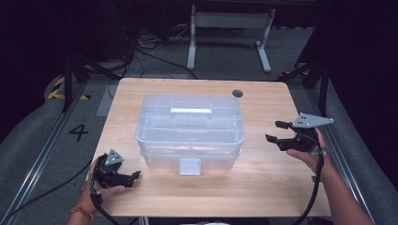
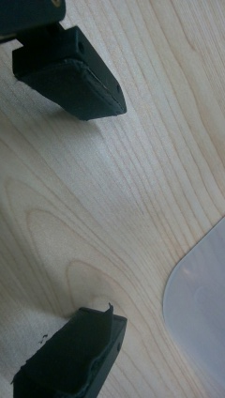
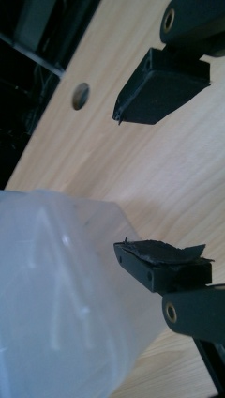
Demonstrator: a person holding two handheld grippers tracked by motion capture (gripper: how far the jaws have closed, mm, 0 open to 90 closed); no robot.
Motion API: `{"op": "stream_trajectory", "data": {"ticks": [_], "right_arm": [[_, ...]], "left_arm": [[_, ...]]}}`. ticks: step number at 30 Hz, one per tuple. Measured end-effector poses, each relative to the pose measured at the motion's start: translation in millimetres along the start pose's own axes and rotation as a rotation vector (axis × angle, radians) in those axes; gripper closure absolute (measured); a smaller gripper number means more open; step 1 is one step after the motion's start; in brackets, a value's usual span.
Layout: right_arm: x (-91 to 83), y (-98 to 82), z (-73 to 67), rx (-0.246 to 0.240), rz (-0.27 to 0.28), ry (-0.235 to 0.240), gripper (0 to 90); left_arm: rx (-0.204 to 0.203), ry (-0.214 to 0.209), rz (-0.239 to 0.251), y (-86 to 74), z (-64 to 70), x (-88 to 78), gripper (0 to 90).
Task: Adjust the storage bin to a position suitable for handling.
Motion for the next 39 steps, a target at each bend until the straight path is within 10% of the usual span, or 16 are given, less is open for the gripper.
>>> {"op": "stream_trajectory", "data": {"ticks": [13,39], "right_arm": [[18.6,66.9,-18.3,-0.062,0.062,0.035,37.3],[79.2,112.7,-88.2,-0.175,0.012,0.190,41.3]], "left_arm": [[-0.006,0.007,0.006,-0.9,0.7,-1.6,5.1],[-0.004,0.007,0.011,-0.8,0.2,-2.0,7.5]]}}
Point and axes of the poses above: each handheld gripper's, and its own axes: x roughly forward along the jaws, y roughly out of its top, z roughly to its right, the point moved 6 cm from there along x, roughly forward along the jaws, and after that the axes turned 9 degrees about x, right-handed, at the moved point
